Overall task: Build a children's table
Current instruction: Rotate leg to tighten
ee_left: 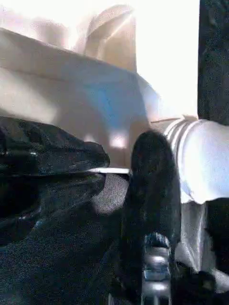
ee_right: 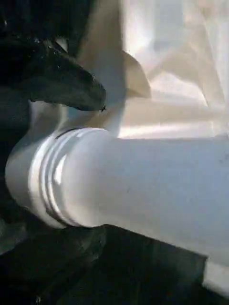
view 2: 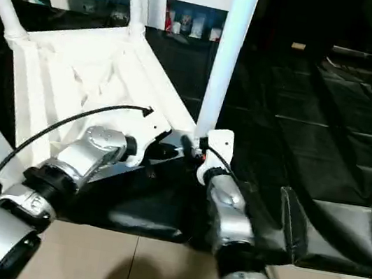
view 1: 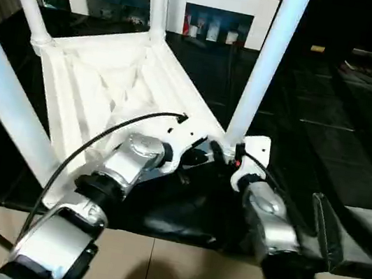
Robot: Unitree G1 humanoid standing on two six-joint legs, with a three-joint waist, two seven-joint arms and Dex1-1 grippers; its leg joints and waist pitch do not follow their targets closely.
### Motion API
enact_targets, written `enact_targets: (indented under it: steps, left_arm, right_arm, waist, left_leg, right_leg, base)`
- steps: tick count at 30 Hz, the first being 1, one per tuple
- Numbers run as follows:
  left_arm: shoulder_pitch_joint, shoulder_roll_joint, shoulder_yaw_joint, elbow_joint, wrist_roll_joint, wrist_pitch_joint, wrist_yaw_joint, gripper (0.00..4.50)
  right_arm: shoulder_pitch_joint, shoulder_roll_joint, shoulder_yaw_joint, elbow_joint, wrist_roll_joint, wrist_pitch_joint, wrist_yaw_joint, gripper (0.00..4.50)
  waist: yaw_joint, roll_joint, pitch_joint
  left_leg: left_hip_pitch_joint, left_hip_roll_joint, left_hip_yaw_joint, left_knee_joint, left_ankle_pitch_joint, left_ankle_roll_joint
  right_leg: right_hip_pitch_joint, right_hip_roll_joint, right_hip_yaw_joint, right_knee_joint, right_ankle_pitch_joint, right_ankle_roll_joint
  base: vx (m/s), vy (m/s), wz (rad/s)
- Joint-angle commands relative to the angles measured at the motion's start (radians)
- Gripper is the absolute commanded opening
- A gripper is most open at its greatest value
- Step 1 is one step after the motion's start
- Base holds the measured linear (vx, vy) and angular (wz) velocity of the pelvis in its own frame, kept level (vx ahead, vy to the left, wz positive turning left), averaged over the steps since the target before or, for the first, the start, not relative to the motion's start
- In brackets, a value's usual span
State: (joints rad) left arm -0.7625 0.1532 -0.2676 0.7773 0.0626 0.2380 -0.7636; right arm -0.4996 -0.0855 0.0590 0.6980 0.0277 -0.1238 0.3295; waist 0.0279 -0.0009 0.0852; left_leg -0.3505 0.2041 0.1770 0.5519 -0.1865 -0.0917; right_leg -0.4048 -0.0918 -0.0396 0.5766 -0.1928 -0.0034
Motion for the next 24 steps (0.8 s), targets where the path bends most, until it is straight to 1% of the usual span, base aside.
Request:
enact_targets:
  steps: [1,2,3,4,5,6,7,8,9,10,11,12,13,15,17,18,19,20,22,24]
  left_arm:
    - [0.084,0.058,-0.066,0.055,0.050,0.004,-0.089,0.00]
    - [0.084,0.058,-0.066,0.055,0.050,0.004,-0.089,0.00]
    - [0.090,0.069,-0.072,0.047,0.051,-0.009,-0.110,0.00]
    - [0.102,0.086,-0.077,0.027,0.045,-0.002,-0.147,0.00]
    - [0.110,0.099,-0.084,0.012,0.042,-0.009,-0.175,0.00]
    - [0.119,0.111,-0.090,-0.004,0.038,-0.025,-0.206,0.00]
    - [0.133,0.126,-0.097,-0.031,0.024,-0.035,-0.256,0.00]
    - [0.146,0.137,-0.104,-0.058,0.011,-0.045,-0.298,0.00]
    - [0.156,0.146,-0.108,-0.079,0.002,-0.050,-0.327,0.00]
    - [0.181,0.171,-0.120,-0.133,-0.021,-0.064,-0.398,0.00]
    - [0.181,0.171,-0.120,-0.133,-0.021,-0.064,-0.398,0.00]
    - [0.199,0.195,-0.129,-0.178,-0.038,-0.057,-0.446,0.00]
    - [0.206,0.205,-0.132,-0.195,-0.042,-0.056,-0.464,0.00]
    - [0.222,0.225,-0.134,-0.235,-0.050,-0.052,-0.501,0.00]
    - [0.230,0.235,-0.133,-0.259,-0.059,-0.047,-0.519,0.00]
    - [0.233,0.239,-0.134,-0.267,-0.062,-0.045,-0.526,0.00]
    - [0.236,0.243,-0.133,-0.277,-0.064,-0.040,-0.532,0.00]
    - [0.238,0.245,-0.132,-0.284,-0.065,-0.037,-0.536,0.00]
    - [0.240,0.249,-0.131,-0.292,-0.066,-0.034,-0.542,0.00]
    - [0.244,0.255,-0.130,-0.304,-0.067,-0.029,-0.548,0.00]
  right_arm:
    - [0.018,-0.032,0.051,-0.037,0.027,-0.046,0.208,3.82]
    - [0.018,-0.032,0.051,-0.037,0.027,-0.046,0.208,3.82]
    - [0.019,-0.048,0.047,-0.042,0.038,-0.053,0.243,3.82]
    - [0.020,-0.075,0.039,-0.052,0.054,-0.060,0.292,3.82]
    - [0.022,-0.093,0.034,-0.063,0.070,-0.058,0.333,3.82]
    - [0.025,-0.109,0.031,-0.075,0.085,-0.050,0.372,3.82]
    - [0.031,-0.129,0.033,-0.092,0.103,-0.043,0.422,3.82]
    - [0.037,-0.146,0.038,-0.106,0.118,-0.037,0.466,3.82]
    - [0.042,-0.159,0.042,-0.115,0.130,-0.032,0.501,3.82]
    - [0.057,-0.197,0.061,-0.140,0.154,-0.016,0.595,3.82]
    - [0.057,-0.197,0.061,-0.140,0.154,-0.016,0.595,3.82]
    - [0.069,-0.230,0.076,-0.160,0.169,-0.006,0.685,3.82]
    - [0.074,-0.244,0.081,-0.168,0.175,-0.001,0.721,3.82]
    - [0.078,-0.268,0.087,-0.180,0.188,0.010,0.794,3.82]
    - [0.079,-0.277,0.090,-0.185,0.194,0.018,0.823,3.82]
    - [0.080,-0.282,0.095,-0.189,0.195,0.021,0.836,3.82]
    - [0.083,-0.291,0.103,-0.192,0.194,0.025,0.855,3.82]
    - [0.085,-0.297,0.109,-0.194,0.193,0.028,0.867,3.82]
    - [0.087,-0.303,0.116,-0.194,0.190,0.022,0.875,3.82]
    - [0.088,-0.305,0.118,-0.190,0.190,0.014,0.879,3.82]
  waist:
    - [0.009,-0.004,-0.033]
    - [0.009,-0.006,-0.033]
    - [0.008,-0.005,-0.035]
    - [0.008,-0.006,-0.036]
    - [0.007,-0.006,-0.036]
    - [0.009,-0.005,-0.041]
    - [0.009,-0.003,-0.041]
    - [0.009,-0.006,-0.042]
    - [0.011,-0.003,-0.044]
    - [0.011,-0.001,-0.048]
    - [0.012,-0.001,-0.049]
    - [0.014,0.001,-0.050]
    - [0.020,0.002,-0.051]
    - [0.028,0.004,-0.052]
    - [0.031,0.004,-0.052]
    - [0.031,0.004,-0.052]
    - [0.032,0.005,-0.051]
    - [0.031,0.005,-0.049]
    - [0.032,0.005,-0.046]
    - [0.032,0.004,-0.047]
  left_leg:
    - [-0.012,0.014,-0.004,-0.080,-0.328,0.052]
    - [-0.012,0.013,-0.004,-0.079,-0.322,0.061]
    - [-0.013,0.016,-0.002,-0.078,-0.303,0.070]
    - [-0.013,0.017,-0.001,-0.077,-0.286,0.071]
    - [-0.015,0.016,0.000,-0.075,-0.276,0.075]
    - [-0.015,0.016,0.002,-0.070,-0.240,0.088]
    - [-0.014,0.018,0.003,-0.069,-0.224,0.093]
    - [-0.013,0.018,0.006,-0.065,-0.190,0.107]
    - [-0.013,0.019,0.006,-0.061,-0.159,0.124]
    - [-0.013,0.018,0.007,-0.057,-0.118,0.141]
    - [-0.012,0.019,0.008,-0.055,-0.103,0.149]
    - [-0.005,0.018,0.012,-0.050,-0.077,0.168]
    - [-0.007,0.019,0.012,-0.047,-0.058,0.184]
    - [-0.005,0.022,0.013,-0.043,-0.026,0.201]
    - [-0.006,0.024,0.013,-0.041,-0.016,0.204]
    - [-0.007,0.024,0.012,-0.040,-0.022,0.200]
    - [-0.005,0.026,0.013,-0.042,-0.038,0.196]
    - [-0.005,0.026,0.013,-0.043,-0.049,0.192]
    - [-0.003,0.028,0.016,-0.048,-0.099,0.165]
    - [-0.003,0.027,0.016,-0.049,-0.115,0.149]
  right_leg:
    - [0.034,-0.040,0.029,-0.086,-0.372,-0.141]
    - [0.035,-0.039,0.029,-0.086,-0.363,-0.145]
    - [0.036,-0.039,0.029,-0.082,-0.334,-0.162]
    - [0.038,-0.039,0.029,-0.079,-0.309,-0.182]
    - [0.039,-0.038,0.029,-0.076,-0.289,-0.192]
    - [0.043,-0.038,0.029,-0.071,-0.229,-0.212]
    - [0.042,-0.038,0.028,-0.068,-0.199,-0.222]
    - [0.043,-0.036,0.028,-0.062,-0.133,-0.243]
    - [0.047,-0.036,0.027,-0.053,-0.071,-0.266]
    - [0.050,-0.032,0.025,-0.045,-0.001,-0.287]
    - [0.051,-0.032,0.025,-0.041,0.034,-0.298]
    - [0.046,-0.028,0.026,-0.036,0.094,-0.318]
    - [0.051,-0.029,0.027,-0.029,0.140,-0.327]
    - [0.049,-0.026,0.024,-0.023,0.179,-0.339]
    - [0.047,-0.026,0.020,-0.021,0.171,-0.345]
    - [0.049,-0.028,0.019,-0.020,0.150,-0.344]
    - [0.047,-0.029,0.019,-0.024,0.119,-0.341]
    - [0.046,-0.030,0.019,-0.025,0.098,-0.339]
    - [0.044,-0.034,0.022,-0.033,0.019,-0.326]
    - [0.044,-0.036,0.025,-0.035,-0.007,-0.316]
  base:
    - [0.000,0.000,0.00]
    - [0.000,0.000,0.00]
    - [0.000,0.000,0.00]
    - [0.000,0.000,0.00]
    - [0.000,0.000,0.00]
    - [0.000,0.000,0.00]
    - [0.056,-0.020,0.01]
    - [0.061,-0.013,0.01]
    - [0.061,-0.013,0.01]
    - [0.063,-0.005,0.00]
    - [0.050,0.002,0.02]
    - [0.050,0.002,0.02]
    - [0.000,0.000,0.00]
    - [0.000,0.000,0.00]
    - [0.000,0.000,0.00]
    - [0.000,0.000,0.00]
    - [0.000,0.000,0.00]
    - [0.000,0.000,0.00]
    - [0.000,0.000,0.00]
    - [0.000,0.000,0.00]
